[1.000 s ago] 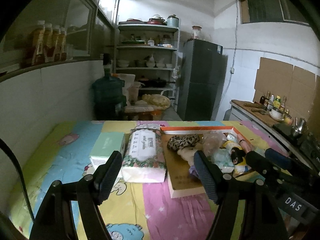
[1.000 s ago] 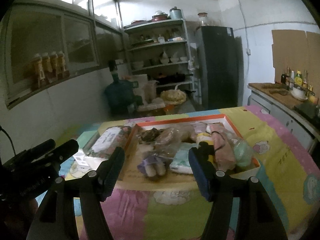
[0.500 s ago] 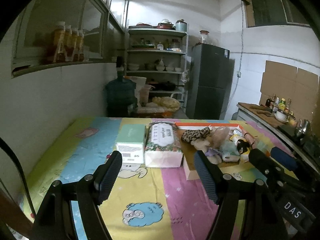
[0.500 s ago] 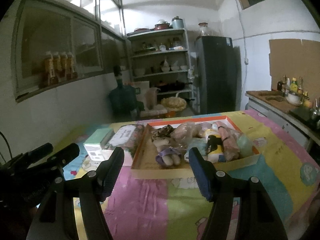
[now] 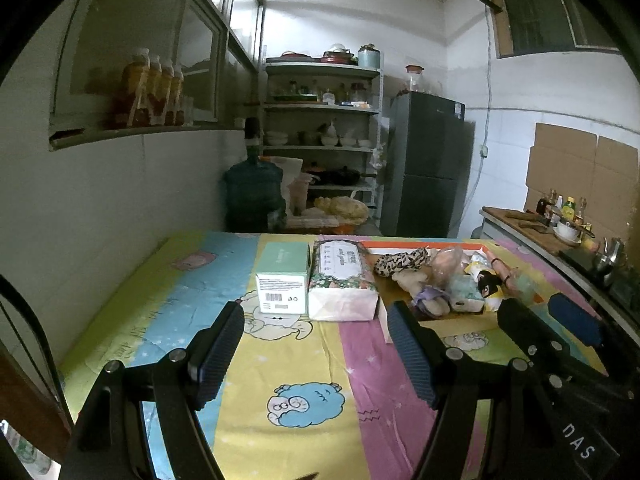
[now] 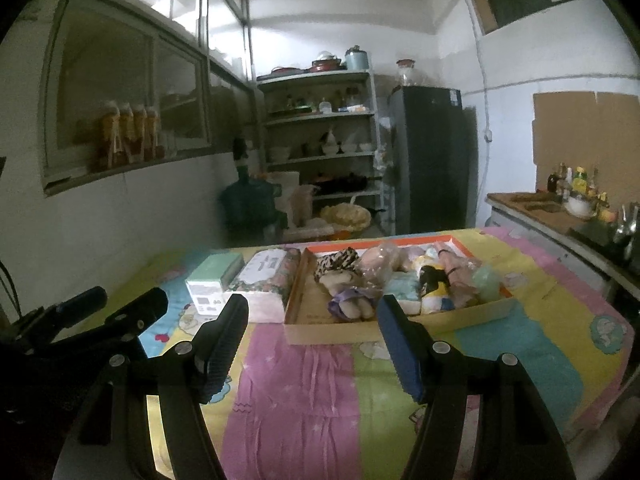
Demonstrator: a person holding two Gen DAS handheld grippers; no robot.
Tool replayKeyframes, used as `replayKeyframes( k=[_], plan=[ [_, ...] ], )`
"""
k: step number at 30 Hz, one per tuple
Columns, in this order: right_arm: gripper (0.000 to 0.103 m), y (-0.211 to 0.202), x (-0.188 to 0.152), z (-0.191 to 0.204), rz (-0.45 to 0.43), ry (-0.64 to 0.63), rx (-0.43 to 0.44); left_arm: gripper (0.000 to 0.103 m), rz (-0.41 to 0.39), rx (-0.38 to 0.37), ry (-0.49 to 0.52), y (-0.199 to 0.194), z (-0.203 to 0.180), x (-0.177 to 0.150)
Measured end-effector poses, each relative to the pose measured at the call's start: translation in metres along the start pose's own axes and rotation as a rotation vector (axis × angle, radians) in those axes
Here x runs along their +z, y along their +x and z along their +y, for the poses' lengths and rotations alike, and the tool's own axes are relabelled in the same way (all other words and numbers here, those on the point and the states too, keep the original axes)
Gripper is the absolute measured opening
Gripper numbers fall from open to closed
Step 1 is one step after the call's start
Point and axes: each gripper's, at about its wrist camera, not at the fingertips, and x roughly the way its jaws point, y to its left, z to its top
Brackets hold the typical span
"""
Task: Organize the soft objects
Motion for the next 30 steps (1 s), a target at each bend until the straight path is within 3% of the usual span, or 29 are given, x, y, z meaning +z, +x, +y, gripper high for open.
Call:
replayKeyframes(
  k=[30],
  plan=[
    [0.069, -0.006, -0.001, 0.007, -0.01, -0.017, 0.001, 0.074, -0.019, 0.048, -0.02, -0.007, 0.019, -0.002]
  ],
)
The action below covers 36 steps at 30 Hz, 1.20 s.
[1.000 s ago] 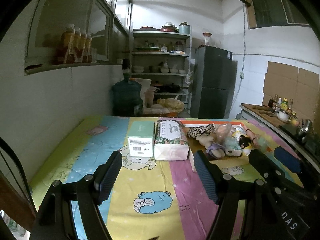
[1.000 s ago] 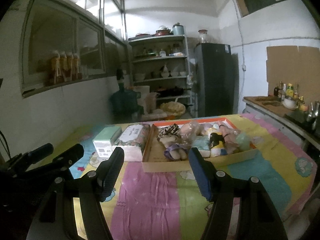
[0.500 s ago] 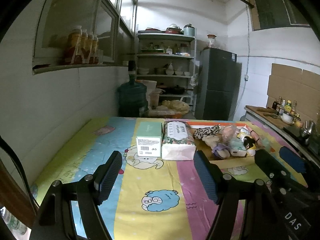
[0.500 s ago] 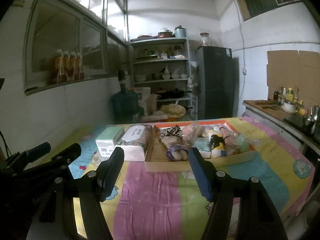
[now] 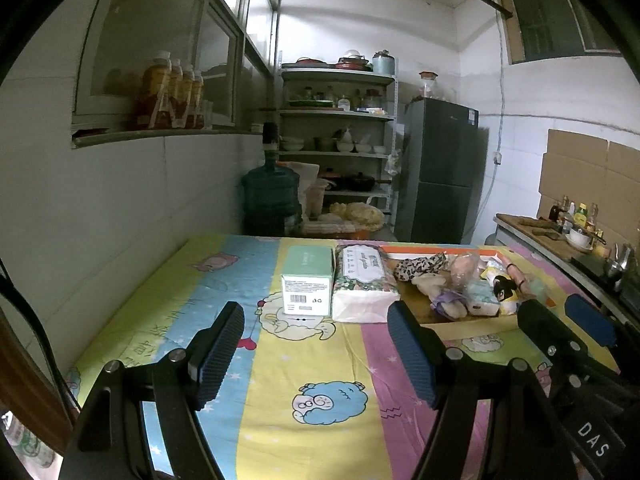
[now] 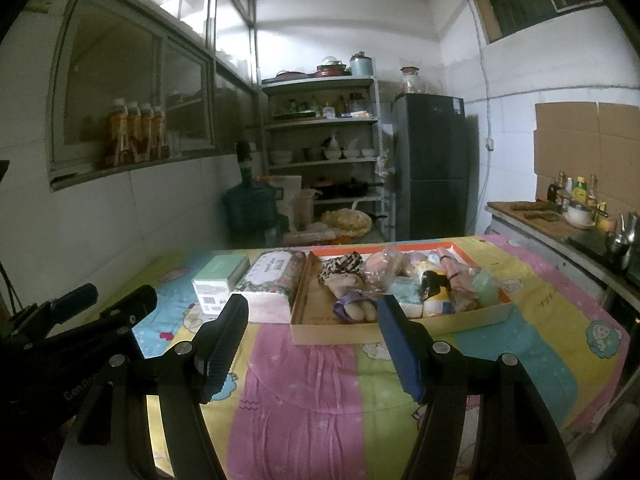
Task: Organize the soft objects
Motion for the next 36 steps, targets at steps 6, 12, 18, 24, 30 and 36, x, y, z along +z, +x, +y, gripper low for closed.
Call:
replayKeyframes(
  k=[6, 12, 18, 24, 30, 36],
  plan=[
    [0.069, 0.0, -0.0001, 0.0002, 0.0, 0.001, 0.001, 0.074, 0.0, 0.002, -0.001, 0.0, 0.0012, -0.0004],
    [0.069, 0.0001, -0.0003, 0.0001, 0.002, 0.0, 0.004, 0.074, -0.001, 0.003, -0.001, -0.0001, 0.0025, -0.0002],
    [0.069, 0.0004, 0.0004, -0.0002, 0.001, 0.0, 0.003, 0.074, -0.001, 0.004, -0.001, 0.0, 0.0025, -0.0002],
    [0.069, 0.0003, 0.0001, -0.0001, 0.001, 0.0, 0.004, 0.074, -0.001, 0.003, 0.0, 0.0004, 0.0031, -0.0001],
    [0.069, 0.0001, 0.0, 0.0002, 0.0, 0.0, 0.003, 0.074, -0.001, 0.003, 0.0, 0.0002, 0.0027, 0.0],
    [0.069, 0.0002, 0.0005, 0.0007, 0.002, 0.0, 0.006, 0.074, 0.001, 0.004, 0.0, -0.0005, 0.0035, -0.0004]
  ],
)
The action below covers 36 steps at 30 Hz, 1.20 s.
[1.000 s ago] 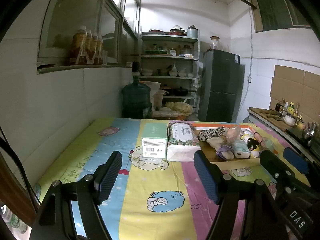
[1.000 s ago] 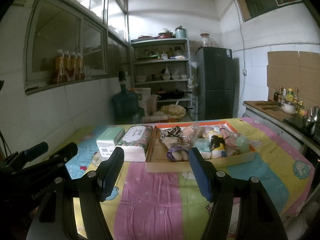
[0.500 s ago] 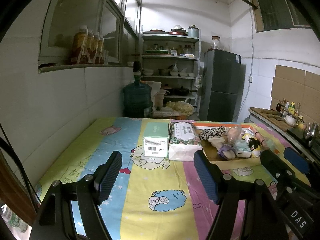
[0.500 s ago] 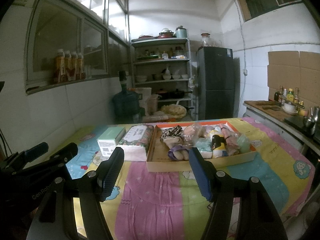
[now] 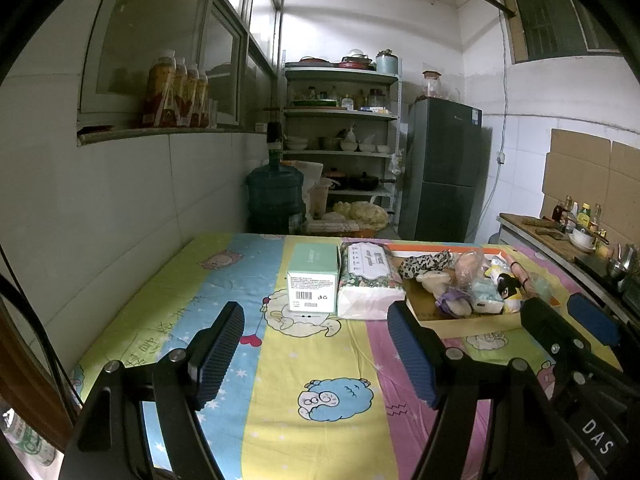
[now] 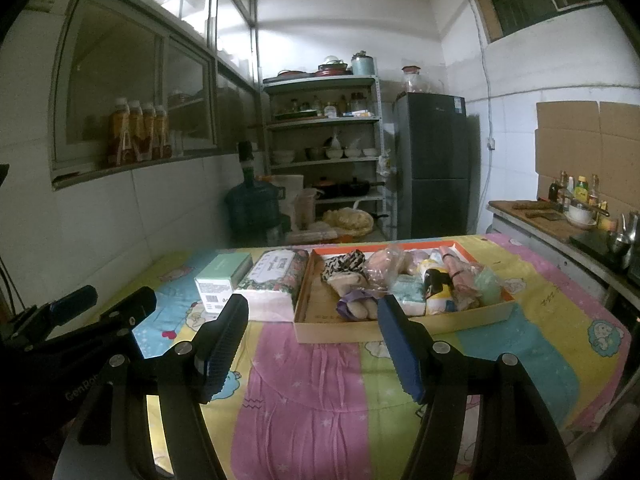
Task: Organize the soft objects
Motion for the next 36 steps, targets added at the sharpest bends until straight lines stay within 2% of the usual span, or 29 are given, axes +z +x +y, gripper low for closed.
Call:
replayKeyframes(
  k=[36],
  plan=[
    [0.069, -0.0007, -0.0005, 0.0035, 0.002, -0.001, 0.001, 0.074, 0.001, 0.0, 0.001, 0.0003, 0.0011, 0.0007]
  ],
)
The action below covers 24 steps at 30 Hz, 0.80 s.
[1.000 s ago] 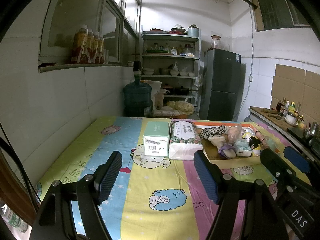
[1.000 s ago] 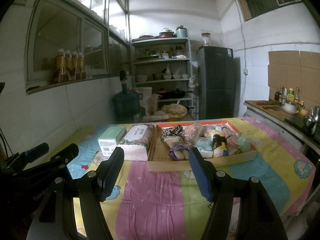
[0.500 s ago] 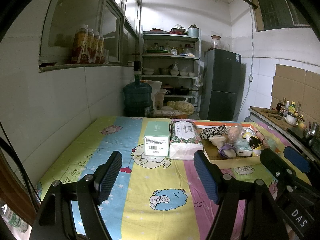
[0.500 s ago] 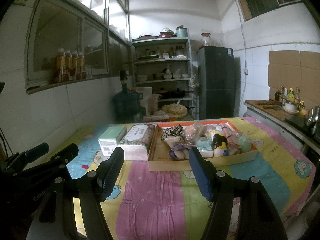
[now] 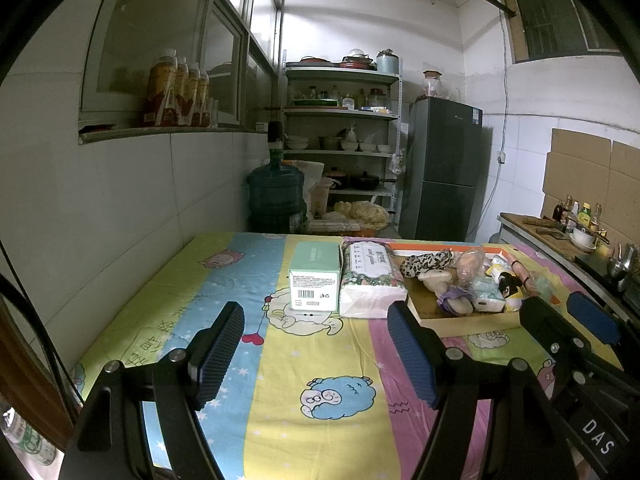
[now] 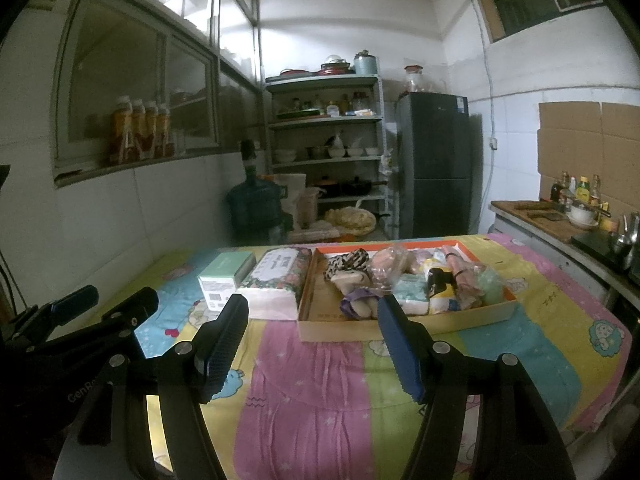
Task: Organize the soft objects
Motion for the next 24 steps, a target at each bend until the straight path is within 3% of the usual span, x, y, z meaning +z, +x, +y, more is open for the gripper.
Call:
replayKeyframes(
  k=[24],
  plan=[
    [0.069, -0.0001, -0.0004, 0.0015, 0.001, 0.0, 0.001, 0.074, 0.001, 0.002, -0.002, 0.0003, 0.001, 0.0]
  ],
)
